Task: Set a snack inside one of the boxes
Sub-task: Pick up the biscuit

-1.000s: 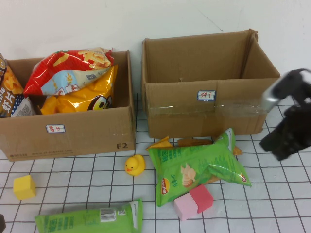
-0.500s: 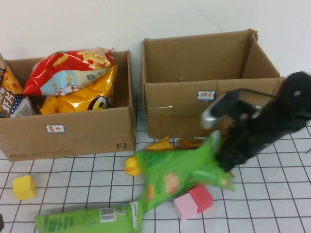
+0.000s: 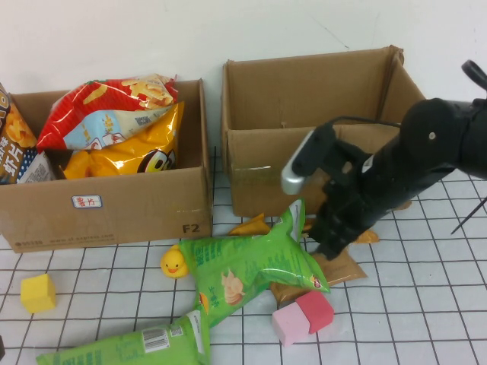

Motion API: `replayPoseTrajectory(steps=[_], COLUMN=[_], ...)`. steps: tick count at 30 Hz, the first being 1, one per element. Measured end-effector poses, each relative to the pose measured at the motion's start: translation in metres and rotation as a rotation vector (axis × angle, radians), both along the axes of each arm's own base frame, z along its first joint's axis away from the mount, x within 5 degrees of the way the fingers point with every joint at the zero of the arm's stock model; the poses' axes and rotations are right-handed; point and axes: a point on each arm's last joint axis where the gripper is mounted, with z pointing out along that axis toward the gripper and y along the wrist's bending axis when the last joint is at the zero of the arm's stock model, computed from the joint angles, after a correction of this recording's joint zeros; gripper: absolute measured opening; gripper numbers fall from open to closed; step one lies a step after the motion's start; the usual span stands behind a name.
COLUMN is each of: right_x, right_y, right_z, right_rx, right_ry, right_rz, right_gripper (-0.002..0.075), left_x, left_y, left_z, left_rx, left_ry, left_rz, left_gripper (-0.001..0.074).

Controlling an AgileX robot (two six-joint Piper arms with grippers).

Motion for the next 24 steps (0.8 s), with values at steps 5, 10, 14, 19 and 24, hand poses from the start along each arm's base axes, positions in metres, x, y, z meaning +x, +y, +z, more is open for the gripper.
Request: replayPoseTrajectory(steps=[5, 10, 14, 19, 24], right_x=[0.009, 0.018, 0.024, 0.032, 0.039], right_y=[-0.021, -0.038, -0.04, -0.039, -0.039], right_z=[-0.002, -0.002, -0.006, -0.025, -0.045], right_rx=[0.02, 0.06, 0.085, 0.087, 0.076], right_ry=[0.082, 0.123, 0.114, 0.132, 0.159], right_rz=[-0.19, -0.358, -0.412, -0.46, -0.531], right_gripper=[0.037, 0.055, 0.0563, 0.054, 0.051], left_x=[0.0, -0.001, -0.001, -0.001, -0.001], left_y=[-0.001, -0.001, -0.001, -0.001, -0.001], left_z=[0.0, 0.0, 0.0, 0.0, 0.0], left_rx=[-0.016, -0.026, -0.026, -0.026, -0.026], left_ry=[0.007, 0.011, 0.011, 0.011, 0.011], left_rz=[-0.006, -0.009, -0.009, -0.009, -0.009], left_gripper=[-0.0001, -0.0001, -0.0001, -0.0001, -0.0001])
